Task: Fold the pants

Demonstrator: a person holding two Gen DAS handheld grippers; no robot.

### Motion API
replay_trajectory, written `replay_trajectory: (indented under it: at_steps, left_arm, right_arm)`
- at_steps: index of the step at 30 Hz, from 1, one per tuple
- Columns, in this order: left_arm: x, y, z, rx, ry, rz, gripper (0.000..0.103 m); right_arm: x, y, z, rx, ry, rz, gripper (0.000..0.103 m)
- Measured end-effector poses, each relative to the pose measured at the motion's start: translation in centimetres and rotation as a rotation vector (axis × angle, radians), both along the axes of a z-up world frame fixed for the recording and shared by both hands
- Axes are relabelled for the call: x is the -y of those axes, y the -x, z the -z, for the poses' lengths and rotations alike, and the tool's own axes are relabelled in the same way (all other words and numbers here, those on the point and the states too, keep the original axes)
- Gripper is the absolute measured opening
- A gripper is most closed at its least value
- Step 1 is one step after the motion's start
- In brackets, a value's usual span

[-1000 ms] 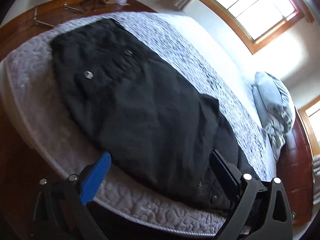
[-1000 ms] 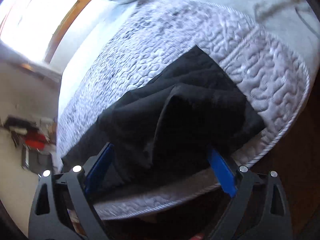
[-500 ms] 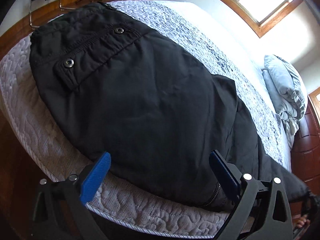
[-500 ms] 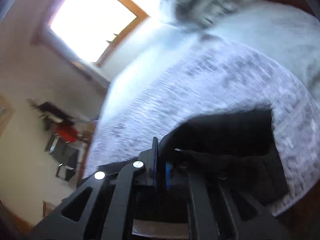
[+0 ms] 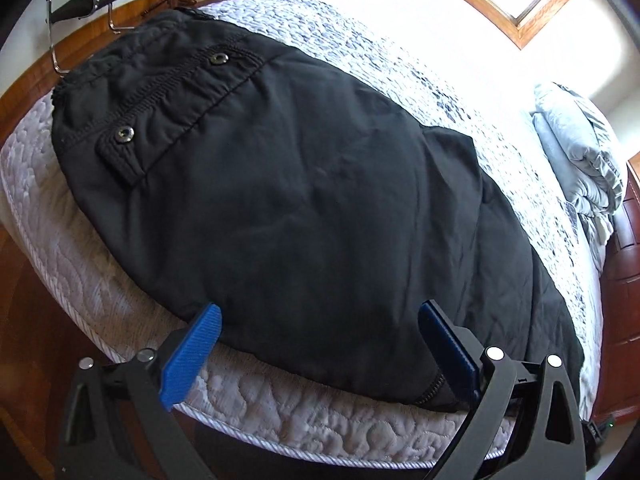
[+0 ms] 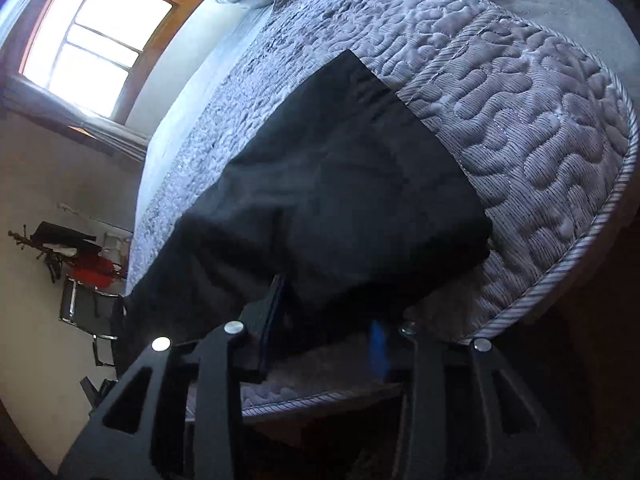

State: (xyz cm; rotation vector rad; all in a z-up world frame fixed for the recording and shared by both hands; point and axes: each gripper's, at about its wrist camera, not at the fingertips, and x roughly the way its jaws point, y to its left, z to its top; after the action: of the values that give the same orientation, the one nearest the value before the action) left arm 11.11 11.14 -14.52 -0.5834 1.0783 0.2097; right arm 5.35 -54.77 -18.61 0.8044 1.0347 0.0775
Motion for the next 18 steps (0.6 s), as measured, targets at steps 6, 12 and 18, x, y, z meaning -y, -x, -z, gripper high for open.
replay_trajectory:
  at_steps: [6, 12, 18]
  left_arm:
    - [0.2, 0.1, 0.2, -0.004, 0.032, 0.005, 0.099]
    - [1.1, -0.6, 1.0, -0.029, -0.020, 0.033, 0.099]
    - [0.7, -0.1, 0.6, -0.028, 0.052, 0.024, 0.099]
  right_arm:
    - [1.8, -0.4, 0.3, -0.019, -0.057, 0.069, 0.025]
    - [2.0, -0.9, 0.7, -0.083, -0.026, 0.078, 0.028]
    - [2.3, 0.5, -1.5, -0.026, -0.089, 0.118, 0.068]
